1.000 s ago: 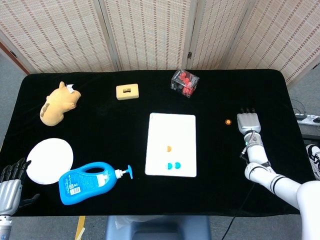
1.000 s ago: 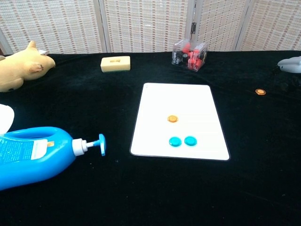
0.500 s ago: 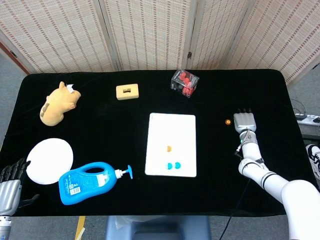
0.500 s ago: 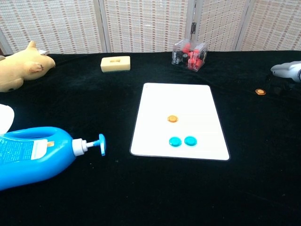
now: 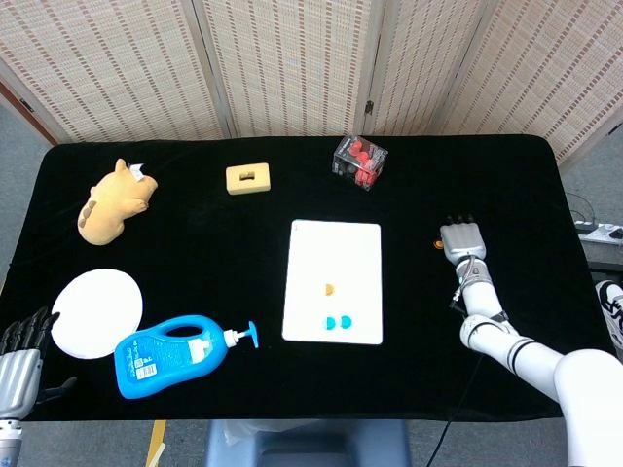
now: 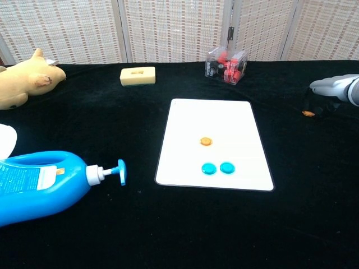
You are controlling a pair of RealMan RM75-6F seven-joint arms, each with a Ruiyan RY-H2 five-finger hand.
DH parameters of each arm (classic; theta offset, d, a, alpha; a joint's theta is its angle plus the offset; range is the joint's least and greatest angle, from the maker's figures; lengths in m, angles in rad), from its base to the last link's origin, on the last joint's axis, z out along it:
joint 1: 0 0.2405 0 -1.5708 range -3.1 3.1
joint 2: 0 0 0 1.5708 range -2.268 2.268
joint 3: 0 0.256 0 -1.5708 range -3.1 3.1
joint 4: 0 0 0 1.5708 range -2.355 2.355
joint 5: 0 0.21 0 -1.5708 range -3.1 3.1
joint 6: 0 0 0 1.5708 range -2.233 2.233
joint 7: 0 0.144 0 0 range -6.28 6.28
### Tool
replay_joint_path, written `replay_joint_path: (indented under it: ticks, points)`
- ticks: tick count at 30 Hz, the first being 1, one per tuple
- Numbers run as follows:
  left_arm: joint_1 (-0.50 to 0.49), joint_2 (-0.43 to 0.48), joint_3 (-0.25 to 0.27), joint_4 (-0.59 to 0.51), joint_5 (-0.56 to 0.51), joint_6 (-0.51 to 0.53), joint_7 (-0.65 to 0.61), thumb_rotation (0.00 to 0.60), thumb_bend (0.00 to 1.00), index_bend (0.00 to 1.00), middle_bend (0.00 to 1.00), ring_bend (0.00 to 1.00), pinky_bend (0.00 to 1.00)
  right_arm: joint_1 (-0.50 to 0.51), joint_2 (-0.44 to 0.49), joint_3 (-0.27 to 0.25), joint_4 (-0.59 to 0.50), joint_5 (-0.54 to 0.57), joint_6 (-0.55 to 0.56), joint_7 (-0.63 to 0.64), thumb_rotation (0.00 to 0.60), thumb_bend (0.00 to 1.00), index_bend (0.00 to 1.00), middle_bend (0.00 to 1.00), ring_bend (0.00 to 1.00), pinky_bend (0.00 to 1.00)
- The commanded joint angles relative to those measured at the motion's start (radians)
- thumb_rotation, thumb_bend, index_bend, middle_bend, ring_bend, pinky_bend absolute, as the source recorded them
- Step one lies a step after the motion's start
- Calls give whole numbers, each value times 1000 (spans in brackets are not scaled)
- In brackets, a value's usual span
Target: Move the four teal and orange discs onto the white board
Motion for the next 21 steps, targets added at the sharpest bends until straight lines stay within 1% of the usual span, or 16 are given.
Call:
replay_joint_path:
  ticks: [1, 8, 10, 15, 16, 19, 21]
  points:
    - [0, 0, 0, 1, 0, 1, -1, 600, 164, 108, 37, 71, 0, -13, 36, 0, -81, -61, 24, 32, 600, 714, 334, 104, 28, 0]
    - [2, -1, 1, 4, 1, 2, -5, 600, 165, 108, 36, 71, 0, -34, 109, -5, -251, -167, 80, 73, 600, 714, 334, 104, 24, 0]
    - [3, -1, 2, 4, 1, 2, -6, 600, 165, 108, 37, 71, 0, -40, 121, -2, -269, -184, 103, 84, 600, 714, 334, 104, 24, 0]
    - [3, -4, 3, 7, 3, 3, -8, 600, 164, 109, 36, 71, 0, -41, 121, -3, -242, -161, 128, 73, 600, 713, 334, 104, 24, 0]
    - [3, -4, 3, 7, 3, 2, -8, 600, 164, 108, 36, 71, 0, -40, 114, -3, -229, -149, 131, 66, 600, 695, 334, 104, 23, 0]
    - [2, -5, 4, 7, 4, 0, -8, 600, 164, 108, 37, 71, 0, -37, 88, -3, -191, -123, 136, 51, 600, 577, 334, 104, 28, 0]
    - [2, -5, 4, 7, 5, 0, -7, 600, 164, 108, 37, 71, 0, -33, 63, 2, -157, -100, 134, 44, 600, 520, 334, 104, 33, 0]
